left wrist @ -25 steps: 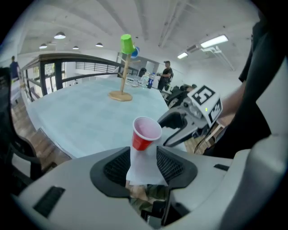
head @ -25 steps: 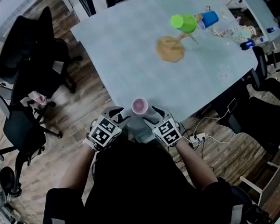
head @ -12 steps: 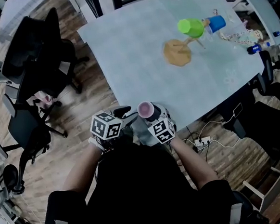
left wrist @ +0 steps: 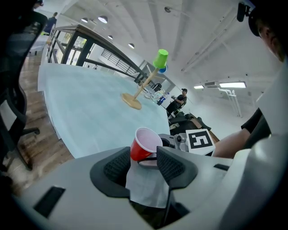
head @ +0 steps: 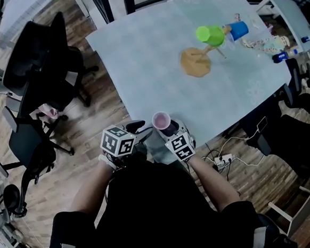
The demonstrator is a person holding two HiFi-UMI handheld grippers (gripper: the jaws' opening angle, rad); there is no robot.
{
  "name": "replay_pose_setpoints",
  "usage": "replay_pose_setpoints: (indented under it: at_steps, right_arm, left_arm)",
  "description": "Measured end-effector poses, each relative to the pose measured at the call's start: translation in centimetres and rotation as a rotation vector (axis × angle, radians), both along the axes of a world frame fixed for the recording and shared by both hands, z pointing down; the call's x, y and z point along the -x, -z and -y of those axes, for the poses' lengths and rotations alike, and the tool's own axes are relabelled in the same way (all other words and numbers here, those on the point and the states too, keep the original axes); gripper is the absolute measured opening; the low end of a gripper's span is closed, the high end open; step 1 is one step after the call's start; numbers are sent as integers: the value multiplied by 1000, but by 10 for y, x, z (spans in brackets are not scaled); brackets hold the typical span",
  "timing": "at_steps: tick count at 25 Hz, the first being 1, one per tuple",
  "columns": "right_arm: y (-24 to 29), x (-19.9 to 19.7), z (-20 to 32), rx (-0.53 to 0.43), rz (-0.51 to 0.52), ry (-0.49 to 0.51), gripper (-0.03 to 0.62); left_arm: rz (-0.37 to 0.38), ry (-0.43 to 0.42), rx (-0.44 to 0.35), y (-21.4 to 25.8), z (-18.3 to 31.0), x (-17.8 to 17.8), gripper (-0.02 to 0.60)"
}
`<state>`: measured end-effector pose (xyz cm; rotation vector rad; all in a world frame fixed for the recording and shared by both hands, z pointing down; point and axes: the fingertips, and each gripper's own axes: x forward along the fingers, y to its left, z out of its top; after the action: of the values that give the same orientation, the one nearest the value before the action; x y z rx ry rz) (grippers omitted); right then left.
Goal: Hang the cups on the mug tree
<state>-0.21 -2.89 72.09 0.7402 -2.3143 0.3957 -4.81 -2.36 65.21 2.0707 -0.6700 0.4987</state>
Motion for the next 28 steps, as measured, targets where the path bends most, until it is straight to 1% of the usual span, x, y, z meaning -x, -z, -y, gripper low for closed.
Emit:
replay_pose_setpoints:
  at_steps: [3, 7, 13, 15, 19, 23, 25, 28]
  right_arm:
    - [6, -4, 4, -4, 6, -23, 262]
    - [16, -18, 12, -18, -14, -60, 261]
    - [44, -58, 32, -78, -35, -170, 259]
    - [55, -78, 41, -110, -66, -216, 258]
    - [80, -130, 64, -158, -172, -334, 258]
    - [114, -174, 93, -198, -222, -439, 258]
    - [130, -192, 109, -230, -259, -462, 258]
    - [151, -212, 130, -253, -321, -457, 258]
  left_arm:
    - [-7, 2, -2, 1, 2, 0, 189]
    - [-10, 3, -2, 0, 3, 0, 189]
    - [-20, 4, -12, 5, 4, -1, 189]
    - [-19, 5, -18, 7, 5, 0, 189]
    - [-17, 0, -39, 15, 5, 1, 189]
    - [-16, 5, -49, 19, 6, 4, 189]
    - [-15, 5, -49, 20, 6, 4, 189]
    - [-21, 1, -53, 22, 5, 2, 189]
